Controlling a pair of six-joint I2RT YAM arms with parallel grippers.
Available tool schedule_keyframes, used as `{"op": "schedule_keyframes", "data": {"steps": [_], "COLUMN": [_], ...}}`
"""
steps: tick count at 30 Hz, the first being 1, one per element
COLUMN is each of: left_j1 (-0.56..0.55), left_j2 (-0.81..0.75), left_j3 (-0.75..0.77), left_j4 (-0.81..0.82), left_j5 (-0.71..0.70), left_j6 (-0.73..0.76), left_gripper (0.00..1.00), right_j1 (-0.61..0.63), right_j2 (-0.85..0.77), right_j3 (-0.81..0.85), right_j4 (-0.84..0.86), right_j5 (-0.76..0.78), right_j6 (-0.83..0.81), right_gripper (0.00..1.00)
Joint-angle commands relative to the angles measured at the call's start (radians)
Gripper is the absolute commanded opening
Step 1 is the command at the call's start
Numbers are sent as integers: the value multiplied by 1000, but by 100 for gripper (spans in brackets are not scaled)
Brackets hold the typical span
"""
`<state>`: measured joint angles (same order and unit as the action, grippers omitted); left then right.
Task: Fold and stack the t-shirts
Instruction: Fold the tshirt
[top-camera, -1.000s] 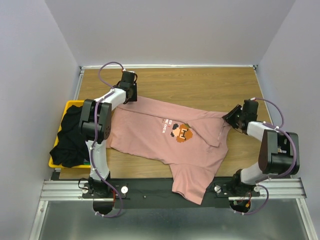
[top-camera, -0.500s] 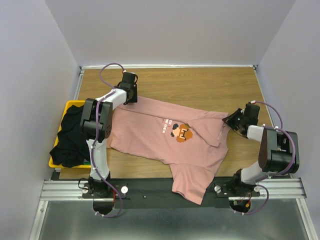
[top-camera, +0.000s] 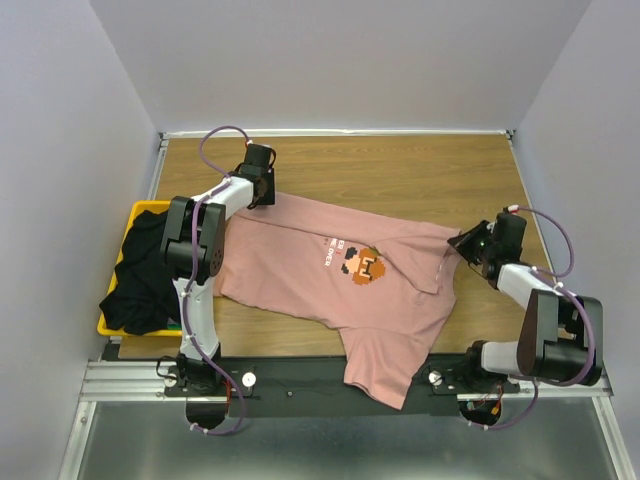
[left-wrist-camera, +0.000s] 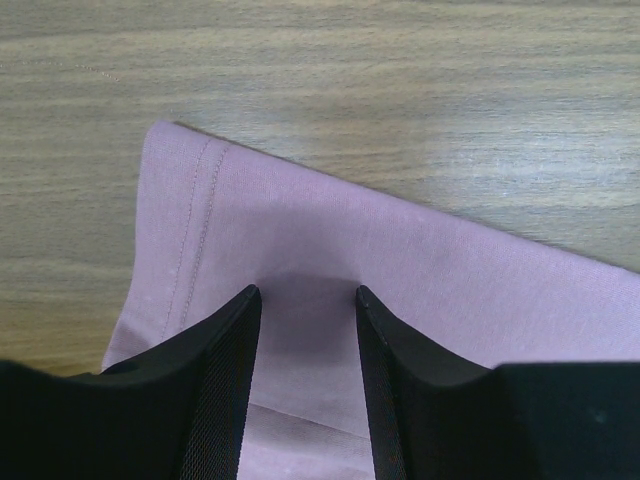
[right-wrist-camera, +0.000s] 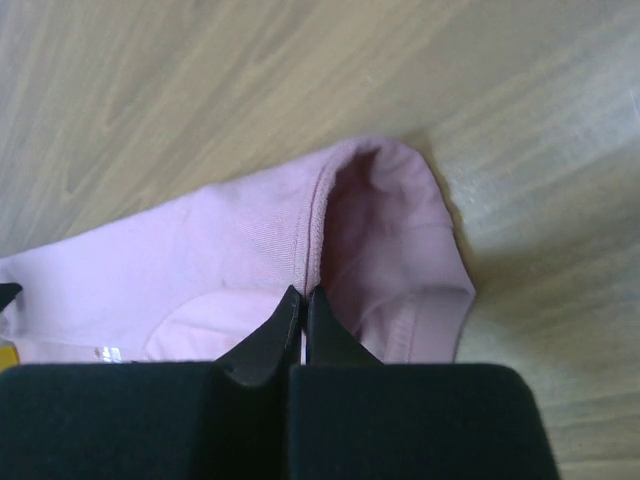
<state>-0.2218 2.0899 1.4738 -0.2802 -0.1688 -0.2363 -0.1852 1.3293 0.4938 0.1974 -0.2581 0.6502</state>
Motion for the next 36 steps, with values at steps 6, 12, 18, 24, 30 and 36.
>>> {"op": "schedule_keyframes", "data": {"steps": [6,12,18,24,30,36], "left_j1": [4,7,12,12,12,12], "left_j2": [21,21,28,27,22,24], "left_j3": [13,10,14,10,8,10], "left_j4": [-25,-22,-27,-22,-20,-19], "left_j5": [-15,-21,-24,-18,-17,-17], "left_j6": [-1,-3,-3,-1,0,-1], "left_gripper": [51,51,51,51,51,51], "right_j1": [-8,-7,-7,-7,-19,-31], "right_j2": [82,105,36,19,62,131], "right_j3": [-49,-31,-14,24,109,161], "right_j4": [-79,-137,-171,-176,-159,-119], "right_j5": [49,97,138,143,154,138], "right_j6": [71,95,56,3,-11,14], "right_gripper": [2,3,10,32,41,42]}}
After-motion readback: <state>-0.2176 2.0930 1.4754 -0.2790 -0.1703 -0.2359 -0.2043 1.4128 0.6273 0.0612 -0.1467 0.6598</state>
